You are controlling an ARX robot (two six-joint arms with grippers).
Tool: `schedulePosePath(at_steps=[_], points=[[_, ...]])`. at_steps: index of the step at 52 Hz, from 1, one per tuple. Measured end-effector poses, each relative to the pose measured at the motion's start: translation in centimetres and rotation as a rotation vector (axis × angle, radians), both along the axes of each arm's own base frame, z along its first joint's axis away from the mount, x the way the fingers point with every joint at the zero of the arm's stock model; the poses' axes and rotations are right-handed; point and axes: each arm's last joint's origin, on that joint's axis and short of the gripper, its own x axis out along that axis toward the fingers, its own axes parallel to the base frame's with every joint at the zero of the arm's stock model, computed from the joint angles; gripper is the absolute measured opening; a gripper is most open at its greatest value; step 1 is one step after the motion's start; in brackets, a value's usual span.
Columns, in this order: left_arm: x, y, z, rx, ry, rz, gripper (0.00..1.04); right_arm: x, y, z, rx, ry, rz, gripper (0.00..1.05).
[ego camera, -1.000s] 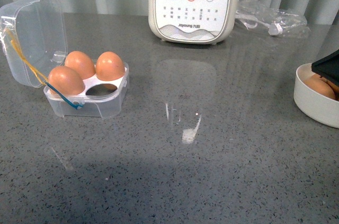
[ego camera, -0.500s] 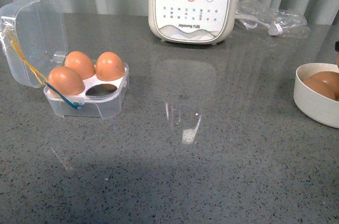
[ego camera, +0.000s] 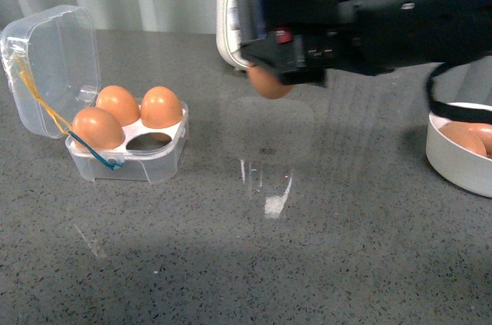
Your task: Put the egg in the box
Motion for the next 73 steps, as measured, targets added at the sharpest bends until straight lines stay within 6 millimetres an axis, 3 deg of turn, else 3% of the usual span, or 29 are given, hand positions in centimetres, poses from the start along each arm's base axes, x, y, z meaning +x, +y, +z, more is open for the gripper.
schedulePosePath(at_steps=[7,27,39,56,71,73], points=[[0.0,0.0,0.0,0.0,0.0,0.0,0.98,0.8,3.3,0.3,-0.006,0.006,0.068,0.42],[0.0,0.0,0.0,0.0,0.0,0.0,0.98,2.0,6.1,-1.1,0.022,0.09,0.109,0.42],[0.0,0.0,0.0,0.0,0.0,0.0,0.98,2.3,6.7,-0.8,0.057,0.106,0.139,0.41],[0.0,0.0,0.0,0.0,0.0,0.0,0.98,2.5,7.5,-2.3,0.046,0.151,0.163,0.41],[0.0,0.0,0.0,0.0,0.0,0.0,0.98,2.8,8.0,-2.0,0.054,0.148,0.18,0.41],[0.0,0.0,0.0,0.0,0.0,0.0,0.98,2.8,8.0,-2.1,0.052,0.152,0.179,0.45]])
